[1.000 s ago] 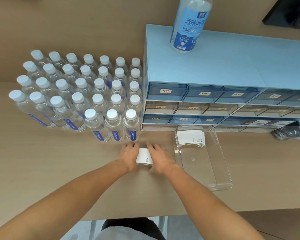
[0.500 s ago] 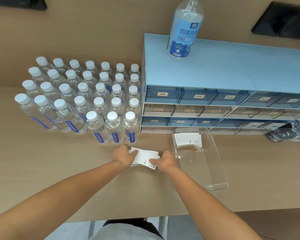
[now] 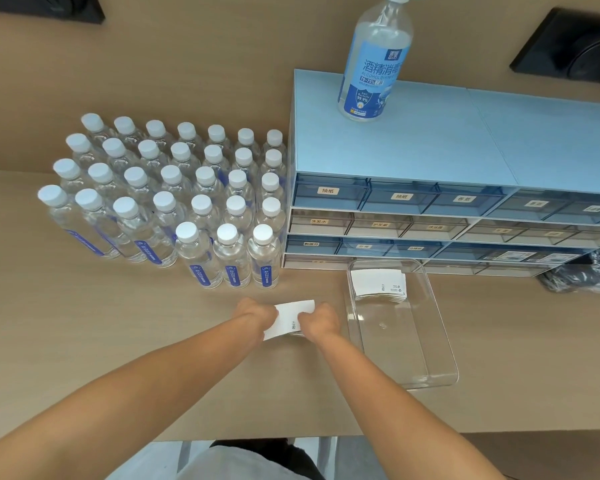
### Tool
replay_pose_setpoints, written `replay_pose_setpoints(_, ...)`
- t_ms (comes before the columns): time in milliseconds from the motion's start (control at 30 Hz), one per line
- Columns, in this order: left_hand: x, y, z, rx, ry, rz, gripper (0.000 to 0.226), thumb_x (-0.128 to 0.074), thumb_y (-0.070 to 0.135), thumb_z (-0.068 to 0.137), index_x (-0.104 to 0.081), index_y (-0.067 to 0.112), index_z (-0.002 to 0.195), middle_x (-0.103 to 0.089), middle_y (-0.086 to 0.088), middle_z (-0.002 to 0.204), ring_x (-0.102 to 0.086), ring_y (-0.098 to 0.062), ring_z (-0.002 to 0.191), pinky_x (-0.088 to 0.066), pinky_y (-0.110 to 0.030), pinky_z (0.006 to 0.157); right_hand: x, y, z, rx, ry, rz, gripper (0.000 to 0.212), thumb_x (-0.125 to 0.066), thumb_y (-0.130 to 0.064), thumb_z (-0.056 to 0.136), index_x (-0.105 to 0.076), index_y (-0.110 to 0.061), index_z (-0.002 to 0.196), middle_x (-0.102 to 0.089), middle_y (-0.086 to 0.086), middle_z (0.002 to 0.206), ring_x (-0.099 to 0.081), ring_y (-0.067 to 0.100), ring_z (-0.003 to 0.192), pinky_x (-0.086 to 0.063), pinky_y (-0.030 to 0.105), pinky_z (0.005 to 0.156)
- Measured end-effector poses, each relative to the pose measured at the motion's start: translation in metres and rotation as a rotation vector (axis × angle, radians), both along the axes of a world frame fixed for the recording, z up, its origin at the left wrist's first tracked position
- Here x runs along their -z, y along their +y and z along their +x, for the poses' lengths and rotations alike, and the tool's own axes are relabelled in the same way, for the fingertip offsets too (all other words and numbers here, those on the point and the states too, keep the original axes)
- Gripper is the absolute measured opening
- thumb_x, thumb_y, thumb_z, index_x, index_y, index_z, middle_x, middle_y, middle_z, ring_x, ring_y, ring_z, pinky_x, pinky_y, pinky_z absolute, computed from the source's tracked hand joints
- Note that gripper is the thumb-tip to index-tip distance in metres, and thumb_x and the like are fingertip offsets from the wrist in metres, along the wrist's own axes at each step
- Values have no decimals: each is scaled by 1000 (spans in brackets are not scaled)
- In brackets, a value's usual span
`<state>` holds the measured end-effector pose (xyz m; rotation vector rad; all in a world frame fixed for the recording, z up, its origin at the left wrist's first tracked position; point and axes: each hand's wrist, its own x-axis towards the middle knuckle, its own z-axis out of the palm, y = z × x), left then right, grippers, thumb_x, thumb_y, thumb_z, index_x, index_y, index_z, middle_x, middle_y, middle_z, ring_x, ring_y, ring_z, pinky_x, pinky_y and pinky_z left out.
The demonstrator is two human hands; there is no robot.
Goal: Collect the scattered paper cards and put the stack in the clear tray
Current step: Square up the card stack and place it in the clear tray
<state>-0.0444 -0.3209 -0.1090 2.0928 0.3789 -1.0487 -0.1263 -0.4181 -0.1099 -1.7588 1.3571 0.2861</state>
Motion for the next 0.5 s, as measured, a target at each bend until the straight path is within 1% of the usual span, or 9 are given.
replay_pose_setpoints(100,1,-1,-1,-50,33,-15,42,-72,4,79,-56,-1,118,-68,-21,112,-69,-38,102,-59,-51,89,0,3,1,74,-17,28,31,-56,-10,82,-62,-1,110,-67,15,117,-65,32,106,-52,30,83)
replay_pose_setpoints(200,6,4,-2,-92,55,-50,39,-75,1,77,-62,-5,114,-70,-23,111,-70,-38,100,-59,-52,89,0,4,-1,168,-46,79,28,-56,-9,81,-63,-1,107,-69,15,109,-62,26,87,-48,27,70)
replay_pose_setpoints(267,10,7,-2,-116,59,-83,36,-77,-1,76,-66,-4,110,-72,-22,106,-72,-37,95,-60,-48,86,1,3,-2,204,-52,103,27,-58,-9,80,-66,-1,105,-70,13,102,-57,23,79,-44,24,67)
replay_pose_setpoints(333,12,10,1,-139,75,-131,33,-79,-2,75,-68,-5,106,-72,-20,98,-72,-34,87,-60,-43,81,1,2,-3,224,-51,128,28,-62,-11,80,-67,-1,105,-71,14,106,-61,23,81,-45,24,67)
replay_pose_setpoints(400,13,14,5,-145,97,-168,30,-81,-1,74,-68,-4,102,-74,-20,99,-73,-34,90,-60,-45,86,0,-1,-4,234,-48,138,29,-65,-11,79,-67,-1,107,-71,15,109,-67,26,89,-46,23,67)
replay_pose_setpoints(433,14,15,6,-137,111,-184,30,-81,0,74,-68,-4,101,-74,-21,100,-74,-34,92,-60,-46,87,-1,-3,-5,248,-56,148,29,-65,-9,79,-67,-1,107,-72,15,109,-67,25,89,-46,21,64)
replay_pose_setpoints(467,14,17,7,-125,129,-205,30,-81,-1,75,-68,-5,102,-74,-20,98,-74,-33,90,-62,-44,83,-2,-5,-6,266,-73,166,29,-65,-6,78,-67,0,107,-72,15,108,-66,24,84,-46,18,59)
replay_pose_setpoints(500,14,18,8,-110,152,-235,33,-80,-1,76,-68,-7,105,-74,-18,94,-74,-31,84,-64,-39,74,-3,-7,-7,282,-88,188,30,-64,-3,78,-66,0,108,-72,15,108,-64,22,78,-43,16,50)
